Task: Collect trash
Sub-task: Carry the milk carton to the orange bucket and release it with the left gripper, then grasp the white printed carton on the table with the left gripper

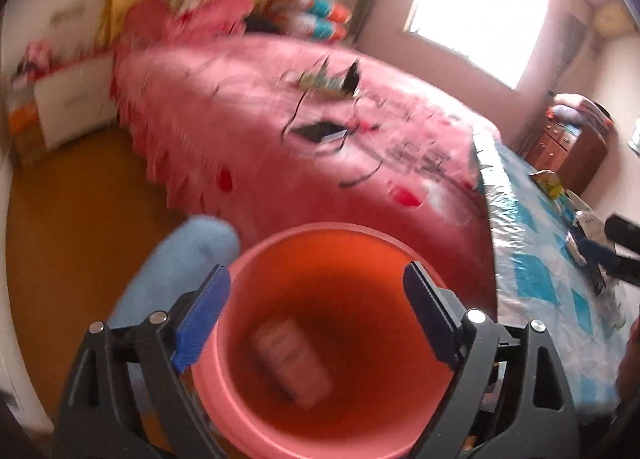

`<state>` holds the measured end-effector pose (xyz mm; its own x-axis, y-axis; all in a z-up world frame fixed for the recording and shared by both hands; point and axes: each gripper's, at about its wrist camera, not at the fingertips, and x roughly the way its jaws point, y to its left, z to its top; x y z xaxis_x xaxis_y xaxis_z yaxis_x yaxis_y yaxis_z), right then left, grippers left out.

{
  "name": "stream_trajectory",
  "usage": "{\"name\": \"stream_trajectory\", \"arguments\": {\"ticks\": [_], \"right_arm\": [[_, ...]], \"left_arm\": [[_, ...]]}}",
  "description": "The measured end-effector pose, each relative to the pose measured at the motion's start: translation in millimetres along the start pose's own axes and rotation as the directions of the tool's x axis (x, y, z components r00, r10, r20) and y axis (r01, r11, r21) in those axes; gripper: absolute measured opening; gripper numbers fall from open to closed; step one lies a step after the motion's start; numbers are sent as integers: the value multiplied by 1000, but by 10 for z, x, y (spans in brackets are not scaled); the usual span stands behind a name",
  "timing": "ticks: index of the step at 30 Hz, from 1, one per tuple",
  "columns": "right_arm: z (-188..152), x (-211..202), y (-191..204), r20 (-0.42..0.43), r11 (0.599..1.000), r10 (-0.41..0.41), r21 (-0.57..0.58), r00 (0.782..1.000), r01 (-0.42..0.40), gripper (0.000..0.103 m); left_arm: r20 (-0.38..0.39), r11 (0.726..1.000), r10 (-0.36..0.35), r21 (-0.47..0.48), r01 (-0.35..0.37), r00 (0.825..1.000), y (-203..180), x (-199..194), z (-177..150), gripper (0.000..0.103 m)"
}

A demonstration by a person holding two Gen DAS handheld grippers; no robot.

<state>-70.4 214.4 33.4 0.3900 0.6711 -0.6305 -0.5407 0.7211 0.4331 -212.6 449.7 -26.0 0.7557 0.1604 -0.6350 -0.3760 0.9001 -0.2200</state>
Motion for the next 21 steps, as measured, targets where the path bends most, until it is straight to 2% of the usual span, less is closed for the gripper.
{"name": "stream_trajectory", "arguments": {"ticks": [4,7,9,13,21], "right_arm": [[-43,-247,-220,96,999,-1,35,995,-2,96],[-122,-399,-308,142,999,25,32,990,-29,98],[-184,-462,-343,158,999,30,14,987,-32,98],[-312,-529,-426,141,997,67,18,988,-70,98],[-414,-748,-555,179,1000,-23,-11,984,25,98]], "left_arm": [[5,999,-25,44,25,1000,-199,-61,47,89],[-29,995,-2,104,5,1000,-401,-63,90,89],[-65,991,22,130,-13,998,-539,-32,132,89],[-82,991,27,131,-17,996,-734,-35,145,89],[-113,973,-2,227,28,994,-1268,-25,104,89]]}}
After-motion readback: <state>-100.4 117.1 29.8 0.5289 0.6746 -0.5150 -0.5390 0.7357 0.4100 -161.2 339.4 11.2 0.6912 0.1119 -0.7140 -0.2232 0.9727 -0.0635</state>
